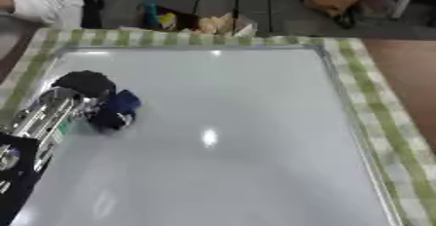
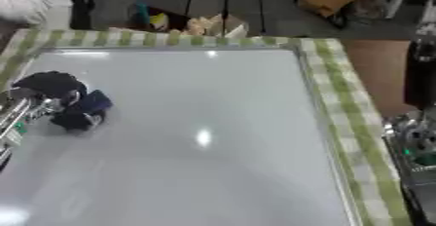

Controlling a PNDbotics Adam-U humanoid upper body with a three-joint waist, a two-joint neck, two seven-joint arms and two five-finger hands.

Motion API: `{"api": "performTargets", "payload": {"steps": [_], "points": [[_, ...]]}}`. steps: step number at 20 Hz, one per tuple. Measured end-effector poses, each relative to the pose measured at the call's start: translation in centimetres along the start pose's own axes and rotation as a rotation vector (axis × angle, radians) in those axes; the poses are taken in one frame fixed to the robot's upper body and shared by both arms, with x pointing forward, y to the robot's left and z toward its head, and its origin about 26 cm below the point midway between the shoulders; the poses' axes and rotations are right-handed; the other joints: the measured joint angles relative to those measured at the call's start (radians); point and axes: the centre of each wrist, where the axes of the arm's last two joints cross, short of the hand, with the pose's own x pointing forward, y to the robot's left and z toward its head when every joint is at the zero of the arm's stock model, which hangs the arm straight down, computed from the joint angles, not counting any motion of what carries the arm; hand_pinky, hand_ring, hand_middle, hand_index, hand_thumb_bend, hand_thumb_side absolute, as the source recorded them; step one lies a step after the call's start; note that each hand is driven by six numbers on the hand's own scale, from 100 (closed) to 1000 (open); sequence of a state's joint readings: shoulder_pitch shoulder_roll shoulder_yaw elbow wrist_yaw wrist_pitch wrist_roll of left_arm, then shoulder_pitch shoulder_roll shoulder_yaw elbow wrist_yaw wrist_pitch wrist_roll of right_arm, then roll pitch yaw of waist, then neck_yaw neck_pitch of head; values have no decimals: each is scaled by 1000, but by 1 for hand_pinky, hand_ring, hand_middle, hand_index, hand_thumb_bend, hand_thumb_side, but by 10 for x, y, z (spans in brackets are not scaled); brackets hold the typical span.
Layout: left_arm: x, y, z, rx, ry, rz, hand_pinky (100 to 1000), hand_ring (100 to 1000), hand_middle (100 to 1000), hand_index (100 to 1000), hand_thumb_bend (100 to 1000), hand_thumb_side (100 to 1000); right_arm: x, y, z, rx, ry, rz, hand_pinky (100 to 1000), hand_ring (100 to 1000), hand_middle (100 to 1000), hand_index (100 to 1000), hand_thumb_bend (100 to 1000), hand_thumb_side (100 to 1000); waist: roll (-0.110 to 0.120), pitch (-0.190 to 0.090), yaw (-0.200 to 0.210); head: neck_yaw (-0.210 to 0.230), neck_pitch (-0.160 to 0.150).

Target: Wipe the whiteboard clean with a brush.

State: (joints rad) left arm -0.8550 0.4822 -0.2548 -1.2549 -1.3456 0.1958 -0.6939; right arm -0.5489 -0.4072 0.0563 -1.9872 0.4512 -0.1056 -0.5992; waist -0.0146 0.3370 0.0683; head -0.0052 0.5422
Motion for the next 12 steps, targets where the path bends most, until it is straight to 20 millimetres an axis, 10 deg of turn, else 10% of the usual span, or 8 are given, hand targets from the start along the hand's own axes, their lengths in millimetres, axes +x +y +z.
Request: {"api": "performTargets", "payload": {"steps": [12], "points": [[-19,-7,-11,1,111,117,115,403,362,623,100,774,0,0,0,0,0,-1,826,891,709,830,100,1000,-4,0,0,0,0]]}}
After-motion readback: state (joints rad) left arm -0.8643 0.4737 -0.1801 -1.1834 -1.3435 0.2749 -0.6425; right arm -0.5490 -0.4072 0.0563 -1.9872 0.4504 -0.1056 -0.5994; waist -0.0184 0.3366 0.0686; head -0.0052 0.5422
